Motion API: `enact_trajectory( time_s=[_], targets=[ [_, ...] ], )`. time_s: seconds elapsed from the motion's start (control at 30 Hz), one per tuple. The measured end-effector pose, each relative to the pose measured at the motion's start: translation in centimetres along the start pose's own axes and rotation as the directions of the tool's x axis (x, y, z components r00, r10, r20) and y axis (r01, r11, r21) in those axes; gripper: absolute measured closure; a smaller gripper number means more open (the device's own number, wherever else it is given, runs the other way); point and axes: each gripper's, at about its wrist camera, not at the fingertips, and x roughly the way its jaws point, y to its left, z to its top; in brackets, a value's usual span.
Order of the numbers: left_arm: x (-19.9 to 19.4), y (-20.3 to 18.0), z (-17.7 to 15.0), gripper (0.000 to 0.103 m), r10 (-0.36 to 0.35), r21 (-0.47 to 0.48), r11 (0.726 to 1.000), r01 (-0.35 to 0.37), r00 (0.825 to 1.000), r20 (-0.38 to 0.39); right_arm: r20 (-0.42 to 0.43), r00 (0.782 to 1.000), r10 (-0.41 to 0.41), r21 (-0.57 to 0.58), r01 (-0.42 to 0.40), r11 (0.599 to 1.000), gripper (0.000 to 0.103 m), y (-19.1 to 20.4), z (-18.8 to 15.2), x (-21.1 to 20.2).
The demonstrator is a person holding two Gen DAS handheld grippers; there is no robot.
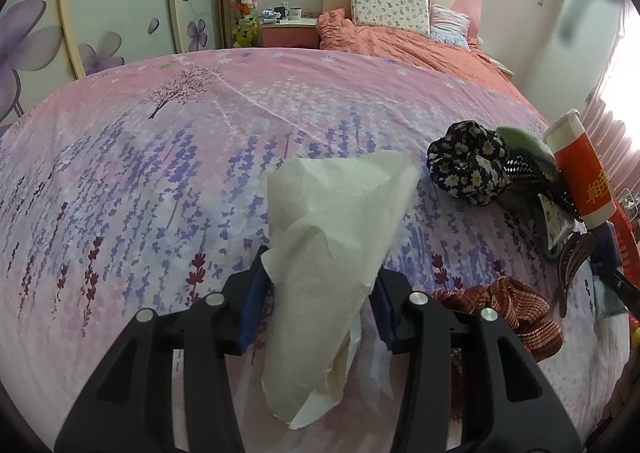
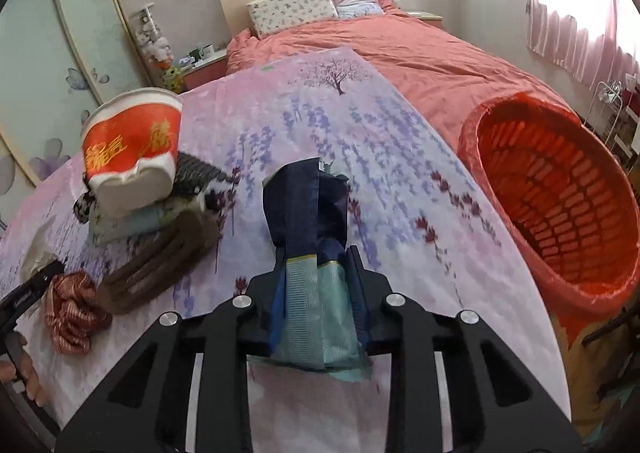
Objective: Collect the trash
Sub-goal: 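Grasp the crumpled tissue with the left tool while the right tool grasps the blue-green cloth, then carry tissue and cloth to the orange basket and release both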
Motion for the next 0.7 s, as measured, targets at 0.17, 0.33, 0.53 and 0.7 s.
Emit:
enact_trajectory(
  time_s=[0.17, 0.33, 0.53, 0.7],
  targets=[
    [0.0, 0.9, 0.1, 0.057, -0.020, -0.023, 1.000, 0.020, 1.000, 0.005, -0.012, 1.000, 0.019, 0.016, -0.019, 1.000, 0.072, -0.5, -0.2, 0.1],
    [-0.1, 2.5, -0.1, 0.057, -0.047, -0.051, 0.998, 0.048, 0.999, 0.012, -0.013, 1.000, 0.018, 0.013, -0.018, 1.000, 0.071, -0.5, -0.3, -0.1],
    [-0.3, 2.6, -0.4, 0.058, -0.060, -0.064, 0.996, 0.061, 0.998, 0.017, -0.015, 1.000, 0.019, 0.009, -0.019, 1.000, 0.070, -0.4, -0.3, -0.2],
    [-0.9, 2.8, -0.3, 0.070, -0.060, -0.059, 0.996, 0.060, 0.998, 0.006, -0.008, 0.997, 0.082, -0.003, -0.082, 0.997, 0.079, -0.8, -0.2, -0.6]
  ],
)
